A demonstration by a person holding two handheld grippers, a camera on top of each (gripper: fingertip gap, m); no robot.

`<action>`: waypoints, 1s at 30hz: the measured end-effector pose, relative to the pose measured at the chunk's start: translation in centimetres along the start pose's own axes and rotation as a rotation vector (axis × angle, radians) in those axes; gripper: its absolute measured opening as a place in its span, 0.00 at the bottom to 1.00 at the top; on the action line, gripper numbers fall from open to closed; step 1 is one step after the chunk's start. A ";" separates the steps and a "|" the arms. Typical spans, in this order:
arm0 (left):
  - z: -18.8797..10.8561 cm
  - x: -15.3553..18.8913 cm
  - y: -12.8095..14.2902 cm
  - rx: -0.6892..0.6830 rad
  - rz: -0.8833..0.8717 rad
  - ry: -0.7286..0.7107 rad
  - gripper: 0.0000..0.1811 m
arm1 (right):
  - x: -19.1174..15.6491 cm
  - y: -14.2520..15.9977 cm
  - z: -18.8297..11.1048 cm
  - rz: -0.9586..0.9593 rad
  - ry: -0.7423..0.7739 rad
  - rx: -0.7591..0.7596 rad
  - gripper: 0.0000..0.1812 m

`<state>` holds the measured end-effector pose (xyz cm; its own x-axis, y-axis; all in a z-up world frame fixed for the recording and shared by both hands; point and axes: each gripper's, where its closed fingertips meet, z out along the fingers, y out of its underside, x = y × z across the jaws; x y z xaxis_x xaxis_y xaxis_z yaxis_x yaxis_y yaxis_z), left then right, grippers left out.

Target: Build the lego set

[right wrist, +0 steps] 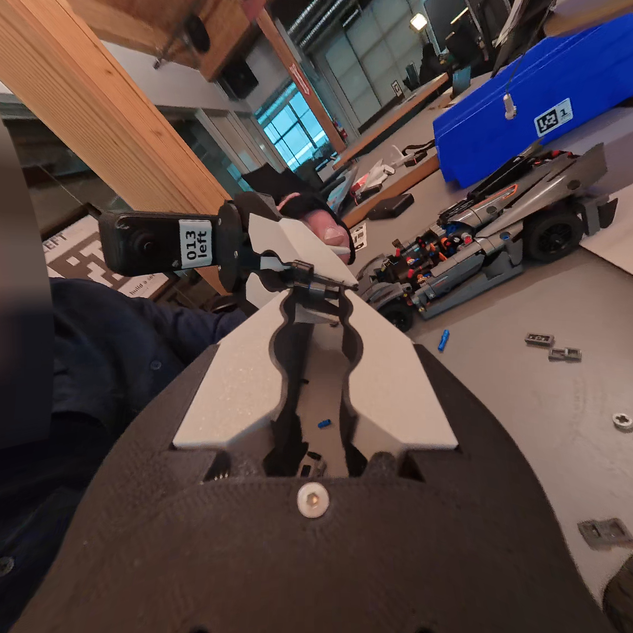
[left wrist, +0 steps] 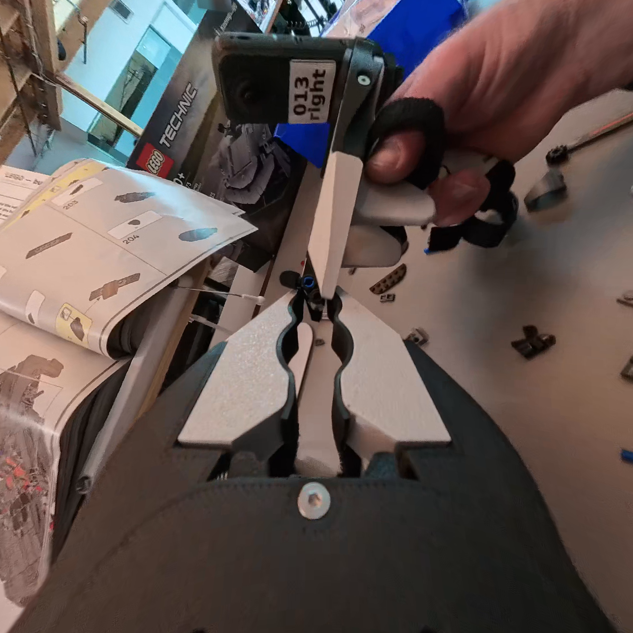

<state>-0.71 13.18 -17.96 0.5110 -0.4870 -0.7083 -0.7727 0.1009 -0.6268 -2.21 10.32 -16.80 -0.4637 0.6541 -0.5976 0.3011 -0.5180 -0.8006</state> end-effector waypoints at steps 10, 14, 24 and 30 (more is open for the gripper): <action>0.8 0.6 0.4 -0.090 0.174 -0.071 0.06 | 0.6 0.9 -0.7 -0.042 0.082 -0.093 0.15; 0.9 0.6 0.2 -0.080 0.166 -0.078 0.06 | 0.7 1.0 -0.9 -0.080 0.114 -0.110 0.14; 1.4 0.8 -0.1 -0.044 0.113 -0.090 0.05 | 0.6 0.8 -1.6 0.024 0.046 -0.075 0.14; 1.5 0.2 -0.6 0.016 0.014 -0.110 0.05 | 0.5 -0.1 -1.9 0.060 0.024 -0.014 0.12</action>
<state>0.44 14.31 -18.19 0.5394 -0.3873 -0.7477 -0.7742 0.1213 -0.6213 -0.86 11.72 -17.08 -0.4244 0.6355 -0.6450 0.3395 -0.5487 -0.7640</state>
